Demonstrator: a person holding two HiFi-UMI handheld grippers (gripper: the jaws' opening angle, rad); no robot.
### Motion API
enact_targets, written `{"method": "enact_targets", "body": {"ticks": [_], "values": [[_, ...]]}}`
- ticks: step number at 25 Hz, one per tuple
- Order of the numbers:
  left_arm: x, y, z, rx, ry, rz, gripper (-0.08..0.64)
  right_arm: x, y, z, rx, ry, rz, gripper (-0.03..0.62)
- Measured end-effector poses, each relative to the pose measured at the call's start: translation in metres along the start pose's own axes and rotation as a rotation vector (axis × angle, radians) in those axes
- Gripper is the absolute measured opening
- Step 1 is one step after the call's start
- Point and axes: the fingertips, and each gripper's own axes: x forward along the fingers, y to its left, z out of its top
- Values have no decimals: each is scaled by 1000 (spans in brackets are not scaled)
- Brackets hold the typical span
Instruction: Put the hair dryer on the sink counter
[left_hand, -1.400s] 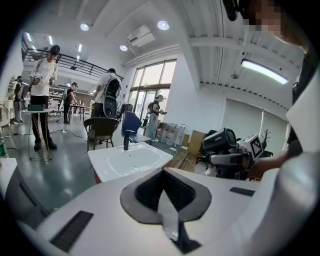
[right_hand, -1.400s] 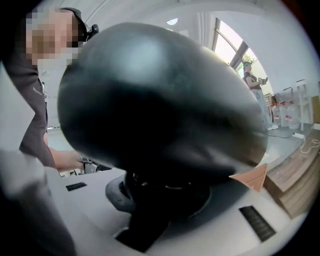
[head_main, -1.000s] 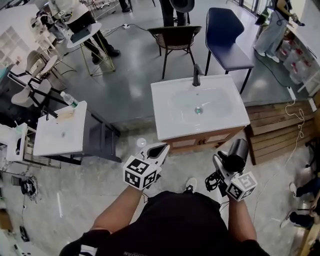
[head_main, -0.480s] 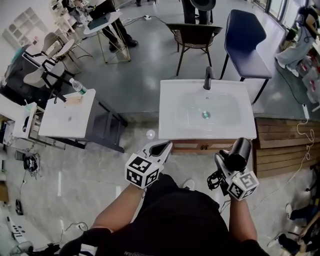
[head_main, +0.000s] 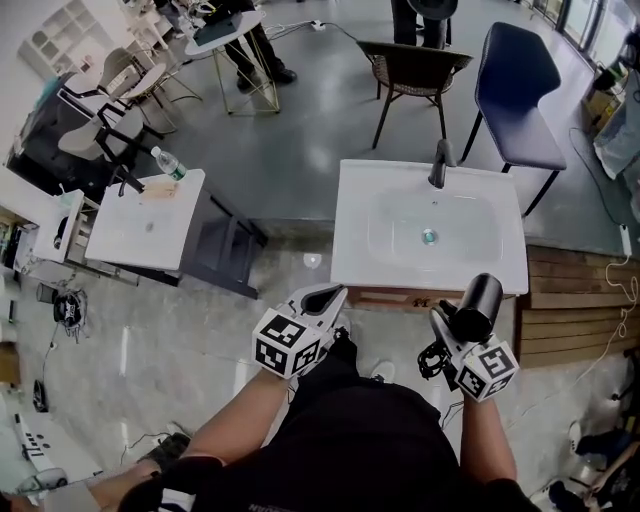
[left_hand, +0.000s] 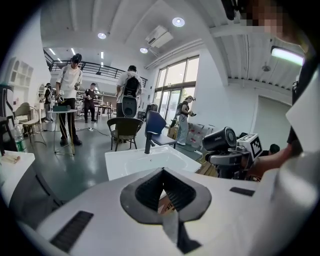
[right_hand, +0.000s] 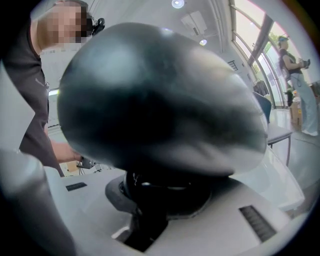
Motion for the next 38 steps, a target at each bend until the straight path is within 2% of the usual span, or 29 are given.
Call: {"method": "enact_targets", "body": {"ticks": [4,9,13,20,24,30,38], "values": [[8,22,12,0,-12,-14,0,24,-1,5,-37,37,5,88],[19,55,30,-1,-24,-26,0,61,-5,20,-134,97,9,88],[29,89,40,-13,-31,-28,0,96,-10,26,-304,184,37,89],[46,144,61,-29,-58,-33,0,165,-21,14,-648,439,99,89],[53,172,61,-35,-43,-43,0,209,-33,7,-736,561,117,89],[54,203,56,-37,-14,-43,0,268,-58,4,-892,686,158,89],[37,222,46,-116,-15,48,0,340,-87,-12,-1090,849,321,89]]}}
